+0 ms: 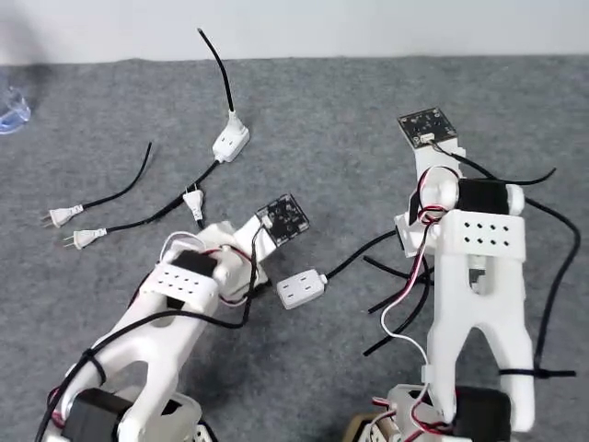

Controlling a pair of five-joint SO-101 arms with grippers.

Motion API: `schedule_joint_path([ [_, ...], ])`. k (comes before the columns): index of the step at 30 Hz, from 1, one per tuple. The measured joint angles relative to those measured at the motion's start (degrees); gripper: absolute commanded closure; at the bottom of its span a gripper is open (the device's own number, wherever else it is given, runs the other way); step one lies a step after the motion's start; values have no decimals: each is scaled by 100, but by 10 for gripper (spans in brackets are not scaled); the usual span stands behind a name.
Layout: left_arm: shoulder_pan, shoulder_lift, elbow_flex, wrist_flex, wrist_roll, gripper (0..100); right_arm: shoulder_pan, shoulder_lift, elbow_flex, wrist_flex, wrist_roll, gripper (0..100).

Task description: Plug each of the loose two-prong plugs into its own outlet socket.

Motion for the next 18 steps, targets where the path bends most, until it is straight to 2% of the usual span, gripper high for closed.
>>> schedule_joint_path([
  [4, 18, 0, -141, 237, 0, 737, 0, 0, 0, 0, 0, 990],
  [9, 976, 0, -141, 1152, 176, 761, -9, 0, 0, 0, 0, 990],
  [12, 1284, 18, -141, 1011, 378, 761, 0, 0, 0, 0, 0, 990],
  [15, 1257, 369, -158, 536, 431, 761, -9, 0, 0, 0, 0, 990],
  [18, 1064, 1073, -633, 563, 457, 764, 0, 0, 0, 0, 70, 990],
])
